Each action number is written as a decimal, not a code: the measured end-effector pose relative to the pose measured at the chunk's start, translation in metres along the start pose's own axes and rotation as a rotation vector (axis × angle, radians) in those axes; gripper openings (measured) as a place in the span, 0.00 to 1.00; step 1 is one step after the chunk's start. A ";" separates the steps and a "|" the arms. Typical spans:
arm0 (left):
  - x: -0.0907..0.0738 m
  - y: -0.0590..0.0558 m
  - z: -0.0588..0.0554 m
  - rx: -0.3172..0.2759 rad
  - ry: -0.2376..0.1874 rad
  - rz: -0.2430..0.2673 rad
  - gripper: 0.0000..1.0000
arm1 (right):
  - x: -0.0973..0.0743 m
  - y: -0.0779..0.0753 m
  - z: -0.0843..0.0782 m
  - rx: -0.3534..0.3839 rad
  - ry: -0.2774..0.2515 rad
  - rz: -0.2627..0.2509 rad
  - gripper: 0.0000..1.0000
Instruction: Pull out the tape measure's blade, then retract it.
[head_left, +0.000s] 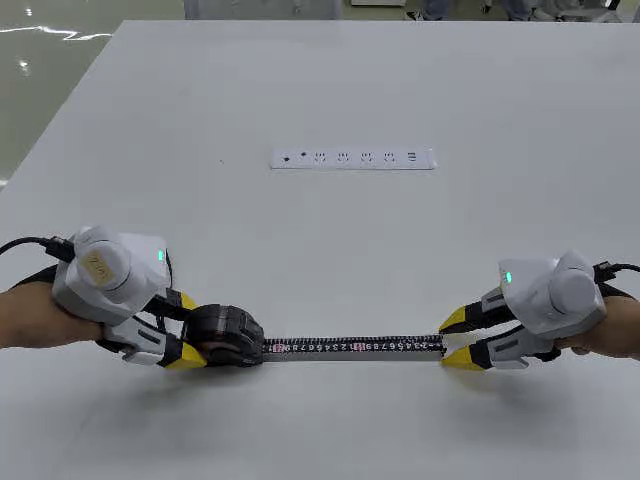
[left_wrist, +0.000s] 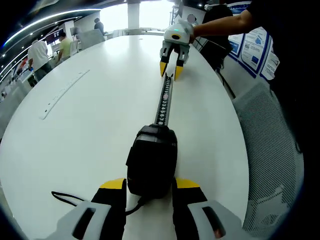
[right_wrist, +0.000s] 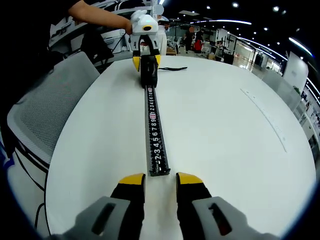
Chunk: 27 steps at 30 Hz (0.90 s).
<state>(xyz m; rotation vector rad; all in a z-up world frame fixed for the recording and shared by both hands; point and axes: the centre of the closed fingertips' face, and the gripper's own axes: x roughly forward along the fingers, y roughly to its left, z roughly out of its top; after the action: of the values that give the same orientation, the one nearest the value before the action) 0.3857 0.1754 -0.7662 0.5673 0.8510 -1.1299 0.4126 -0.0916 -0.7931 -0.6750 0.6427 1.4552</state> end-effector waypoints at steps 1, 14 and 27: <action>0.000 0.000 0.000 0.000 0.000 0.000 0.35 | 0.000 0.000 0.000 0.001 0.000 0.000 0.24; -0.014 -0.007 -0.009 -0.071 -0.075 0.047 0.53 | -0.014 0.010 -0.003 0.039 -0.013 -0.057 0.45; -0.022 -0.029 -0.012 -0.198 -0.218 0.107 0.62 | -0.028 0.020 -0.002 0.106 -0.050 -0.152 0.61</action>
<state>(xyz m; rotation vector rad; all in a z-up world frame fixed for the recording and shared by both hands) 0.3513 0.1861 -0.7545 0.3154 0.7244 -0.9774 0.3918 -0.1117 -0.7743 -0.5904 0.6116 1.2849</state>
